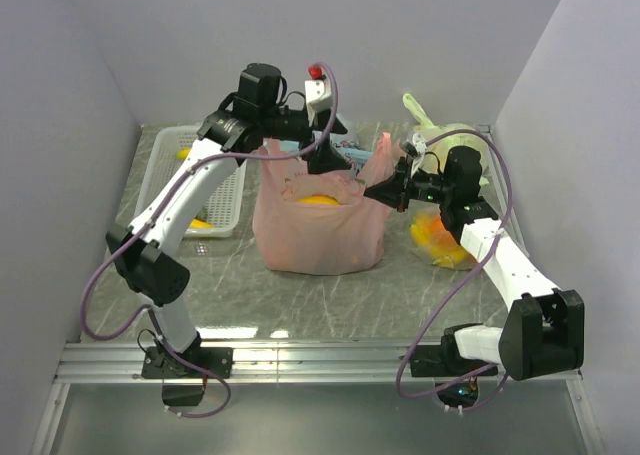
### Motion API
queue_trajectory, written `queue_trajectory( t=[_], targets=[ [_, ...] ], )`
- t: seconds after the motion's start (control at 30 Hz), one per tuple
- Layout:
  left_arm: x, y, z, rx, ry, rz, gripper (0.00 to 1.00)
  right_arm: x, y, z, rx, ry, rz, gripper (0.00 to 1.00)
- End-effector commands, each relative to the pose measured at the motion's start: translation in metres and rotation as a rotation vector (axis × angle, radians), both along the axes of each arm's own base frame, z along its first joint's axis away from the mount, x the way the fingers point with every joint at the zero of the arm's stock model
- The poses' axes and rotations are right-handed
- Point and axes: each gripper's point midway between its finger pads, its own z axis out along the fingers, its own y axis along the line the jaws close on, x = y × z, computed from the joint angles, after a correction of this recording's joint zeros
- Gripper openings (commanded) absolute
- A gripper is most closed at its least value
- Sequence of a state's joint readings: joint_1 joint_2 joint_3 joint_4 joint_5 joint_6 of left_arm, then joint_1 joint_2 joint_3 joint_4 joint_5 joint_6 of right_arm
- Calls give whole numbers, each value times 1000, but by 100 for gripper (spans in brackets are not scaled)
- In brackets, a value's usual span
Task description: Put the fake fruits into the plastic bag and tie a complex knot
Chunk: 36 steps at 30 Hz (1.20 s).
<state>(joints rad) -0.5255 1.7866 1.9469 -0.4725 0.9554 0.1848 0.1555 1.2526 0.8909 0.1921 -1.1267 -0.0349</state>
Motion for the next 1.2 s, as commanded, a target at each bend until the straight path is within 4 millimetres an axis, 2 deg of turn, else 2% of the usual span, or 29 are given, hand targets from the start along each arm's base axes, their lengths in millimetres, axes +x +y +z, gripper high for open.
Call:
queue_trajectory(
  t=[0.0, 0.1, 0.13, 0.2, 0.23, 0.37, 0.47, 0.5, 0.53, 0.6, 0.73, 0.77, 0.8, 0.93, 0.97, 1.0, 1.1, 1.17],
  targets=[
    [-41, 27, -22, 230, -172, -68, 99, 0, -2, 17, 3, -72, -17, 0],
    [-48, 33, -34, 304, -245, -42, 99, 3, -3, 26, 10, -89, -41, 0],
    [-59, 32, -40, 327, -270, -71, 99, 8, -6, 27, 7, -94, -74, 0],
    [-60, 33, -46, 374, -343, -74, 99, 10, -8, 33, 13, -110, -106, 0],
    [-66, 31, -49, 381, -356, -89, 99, 12, -9, 34, 11, -113, -122, 0],
    [-67, 16, -58, 392, -384, -81, 99, 14, -11, 39, 12, -136, -147, 0],
    [-51, -3, -61, 364, -405, 3, 99, 11, -9, 37, 8, -149, -139, 0],
    [-40, -4, -63, 381, -418, 60, 99, 9, -9, 38, 11, -156, -133, 0],
    [-31, -15, -61, 350, -445, 94, 99, 8, -9, 38, 11, -161, -133, 0],
    [-19, -20, -60, 330, -441, 153, 99, 6, -9, 38, 15, -167, -133, 0],
    [0, -27, -77, 363, -449, 215, 99, 0, -8, 40, 14, -189, -111, 0],
    [3, -30, -75, 345, -455, 227, 99, -2, -8, 39, 11, -196, -104, 0],
    [4, -30, -77, 345, -458, 228, 99, -4, -7, 41, 11, -204, -95, 0],
    [11, -24, -105, 406, -470, 182, 99, -9, -7, 41, 7, -229, -71, 0],
    [8, -25, -108, 397, -469, 128, 99, -9, -8, 41, 2, -242, -69, 0],
    [0, -16, -124, 449, -411, 76, 99, -10, -8, 41, 2, -243, -69, 0],
    [9, -6, -140, 498, -373, -12, 86, -9, -11, 42, 0, -248, -70, 0],
    [21, 9, -154, 531, -285, -12, 76, -7, -11, 41, -4, -252, -71, 0]
  ],
)
